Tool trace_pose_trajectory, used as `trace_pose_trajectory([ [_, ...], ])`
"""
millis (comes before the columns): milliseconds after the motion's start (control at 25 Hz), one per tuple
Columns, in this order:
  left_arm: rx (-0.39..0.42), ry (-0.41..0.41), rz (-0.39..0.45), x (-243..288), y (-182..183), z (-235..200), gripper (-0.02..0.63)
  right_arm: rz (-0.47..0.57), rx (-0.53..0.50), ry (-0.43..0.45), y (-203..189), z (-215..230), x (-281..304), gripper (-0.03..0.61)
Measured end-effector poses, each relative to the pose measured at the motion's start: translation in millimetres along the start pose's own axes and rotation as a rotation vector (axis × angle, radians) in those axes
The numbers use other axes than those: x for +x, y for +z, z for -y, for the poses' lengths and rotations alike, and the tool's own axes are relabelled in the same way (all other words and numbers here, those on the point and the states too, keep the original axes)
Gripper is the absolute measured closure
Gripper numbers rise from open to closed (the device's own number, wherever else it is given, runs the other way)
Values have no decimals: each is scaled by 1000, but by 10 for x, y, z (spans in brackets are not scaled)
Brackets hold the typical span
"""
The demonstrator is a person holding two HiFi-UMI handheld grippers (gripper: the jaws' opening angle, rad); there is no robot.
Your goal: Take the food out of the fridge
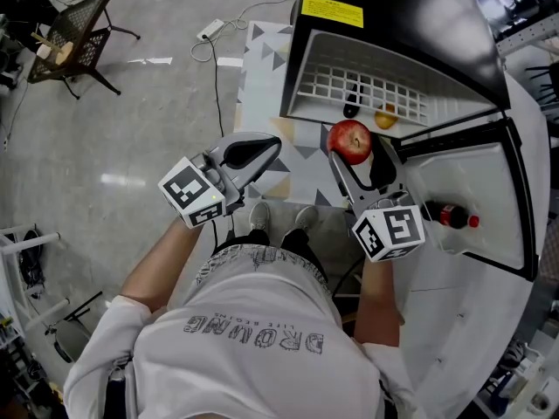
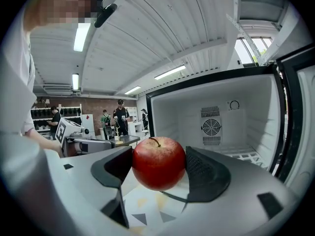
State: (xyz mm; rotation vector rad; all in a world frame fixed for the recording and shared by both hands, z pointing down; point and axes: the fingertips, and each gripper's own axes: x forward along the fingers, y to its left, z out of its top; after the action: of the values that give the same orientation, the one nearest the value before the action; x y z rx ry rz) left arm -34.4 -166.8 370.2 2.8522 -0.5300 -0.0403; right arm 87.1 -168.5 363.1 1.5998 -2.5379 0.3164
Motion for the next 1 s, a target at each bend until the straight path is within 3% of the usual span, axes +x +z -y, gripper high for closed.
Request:
trace_pose_trajectory([
  [1000, 1, -11, -2, 78, 5, 40, 606, -34, -4, 12, -99, -17, -20, 267],
])
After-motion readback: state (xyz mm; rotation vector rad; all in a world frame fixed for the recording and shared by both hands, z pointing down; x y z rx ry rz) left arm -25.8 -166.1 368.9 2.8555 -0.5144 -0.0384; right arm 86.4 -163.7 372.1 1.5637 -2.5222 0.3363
